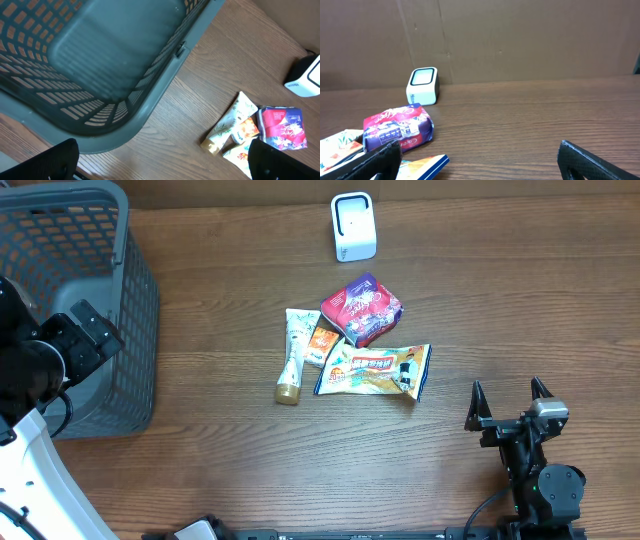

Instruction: Scan the item barcode

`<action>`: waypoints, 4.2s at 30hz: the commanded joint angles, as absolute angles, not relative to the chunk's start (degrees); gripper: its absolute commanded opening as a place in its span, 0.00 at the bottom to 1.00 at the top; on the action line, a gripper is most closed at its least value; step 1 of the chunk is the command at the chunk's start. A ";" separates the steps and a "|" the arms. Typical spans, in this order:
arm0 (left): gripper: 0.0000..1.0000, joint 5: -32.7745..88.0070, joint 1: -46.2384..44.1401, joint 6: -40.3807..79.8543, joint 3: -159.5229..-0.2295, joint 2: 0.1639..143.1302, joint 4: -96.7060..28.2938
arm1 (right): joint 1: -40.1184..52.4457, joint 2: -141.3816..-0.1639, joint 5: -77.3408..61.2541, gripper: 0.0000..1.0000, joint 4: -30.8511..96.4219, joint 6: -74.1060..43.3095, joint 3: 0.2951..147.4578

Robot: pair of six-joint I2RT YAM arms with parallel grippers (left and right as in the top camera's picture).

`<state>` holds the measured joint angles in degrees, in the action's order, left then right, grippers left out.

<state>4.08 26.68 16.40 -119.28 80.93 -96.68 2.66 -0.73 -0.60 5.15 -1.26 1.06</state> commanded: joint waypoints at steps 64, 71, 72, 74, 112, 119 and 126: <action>1.00 42.28 25.50 0.36 -119.17 81.32 -96.79 | 2.55 -23.24 -30.96 1.00 25.10 -13.67 33.06; 1.00 43.35 14.68 -0.21 -119.00 81.32 -96.79 | 2.55 -36.51 -39.66 1.00 29.74 -13.67 44.36; 1.00 43.05 12.16 -0.54 -118.98 81.32 -96.79 | 2.55 -37.39 -41.41 1.00 28.51 -13.67 44.42; 1.00 40.88 6.42 -0.69 -118.98 81.34 -96.55 | 2.55 -39.00 -42.74 1.00 26.52 -13.65 44.42; 1.00 23.55 -14.28 13.34 -118.96 92.92 -96.77 | 2.50 -64.51 -26.33 1.00 54.57 -20.36 73.10; 1.00 23.55 -14.28 13.34 -118.96 93.62 -96.66 | 2.50 -64.66 -26.35 1.00 54.63 -20.36 73.10; 1.00 23.55 -14.28 13.32 -118.96 93.65 -96.66 | 2.50 -64.69 -26.33 1.00 54.57 -20.34 73.10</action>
